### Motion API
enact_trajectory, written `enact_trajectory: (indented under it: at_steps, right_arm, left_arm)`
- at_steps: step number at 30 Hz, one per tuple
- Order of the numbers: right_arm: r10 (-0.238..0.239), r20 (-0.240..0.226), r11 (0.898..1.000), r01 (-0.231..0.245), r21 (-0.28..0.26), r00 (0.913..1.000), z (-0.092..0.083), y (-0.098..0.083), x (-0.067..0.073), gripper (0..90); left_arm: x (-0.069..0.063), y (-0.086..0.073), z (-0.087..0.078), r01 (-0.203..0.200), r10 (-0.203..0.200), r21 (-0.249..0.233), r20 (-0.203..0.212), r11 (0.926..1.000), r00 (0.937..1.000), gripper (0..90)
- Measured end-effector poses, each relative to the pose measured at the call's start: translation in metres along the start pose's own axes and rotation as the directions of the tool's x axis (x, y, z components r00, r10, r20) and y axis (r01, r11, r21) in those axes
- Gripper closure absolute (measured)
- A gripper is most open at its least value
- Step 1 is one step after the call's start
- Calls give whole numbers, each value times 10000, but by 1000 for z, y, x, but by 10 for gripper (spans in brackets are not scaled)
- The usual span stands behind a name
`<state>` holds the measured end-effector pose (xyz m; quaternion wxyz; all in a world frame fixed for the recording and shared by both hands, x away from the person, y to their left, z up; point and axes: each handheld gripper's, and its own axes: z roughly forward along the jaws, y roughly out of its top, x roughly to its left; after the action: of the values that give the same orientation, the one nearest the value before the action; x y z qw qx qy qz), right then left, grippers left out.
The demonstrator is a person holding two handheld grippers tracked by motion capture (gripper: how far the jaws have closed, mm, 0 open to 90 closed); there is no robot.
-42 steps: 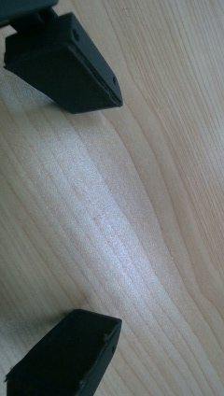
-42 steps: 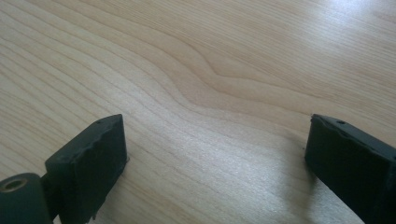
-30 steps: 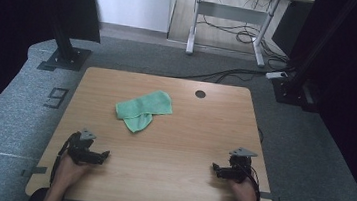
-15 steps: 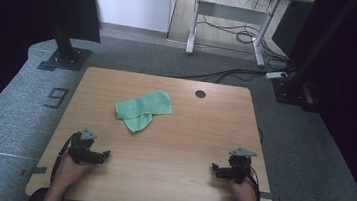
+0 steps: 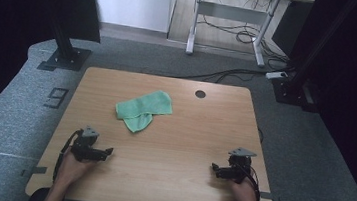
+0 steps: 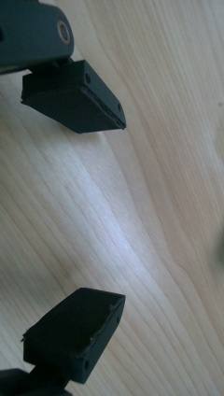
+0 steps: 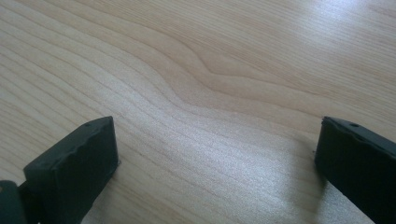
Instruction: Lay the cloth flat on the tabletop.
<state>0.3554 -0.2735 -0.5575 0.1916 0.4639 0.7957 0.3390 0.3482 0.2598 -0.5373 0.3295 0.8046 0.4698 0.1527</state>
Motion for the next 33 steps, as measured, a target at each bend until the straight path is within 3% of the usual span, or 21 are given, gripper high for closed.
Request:
enact_trajectory:
  at_steps: [11, 16, 26, 33]
  right_arm:
    - [27, 18, 10000, -27, -5, 10000, 0, 0, 0, 0]
    - [23, 16, 10000, -23, -6, 10000, 0, 0, 0, 0]
    - [25, 16, 10000, -25, -4, 10000, 0, 0, 0, 0]
    - [25, 18, 10000, -25, -4, 10000, 0, 0, 0, 0]
  left_arm:
    - [-12, 20, 5, -527, 530, -65, 577, 9986, 9969, 228]
    - [-17, 37, 9, -671, 693, -303, 792, 9973, 9944, 269]
    - [-27, 66, 23, -1179, 1207, -370, 857, 9923, 9890, 318]
    - [-29, 79, 30, -1379, 1405, -373, 783, 9897, 9870, 347]
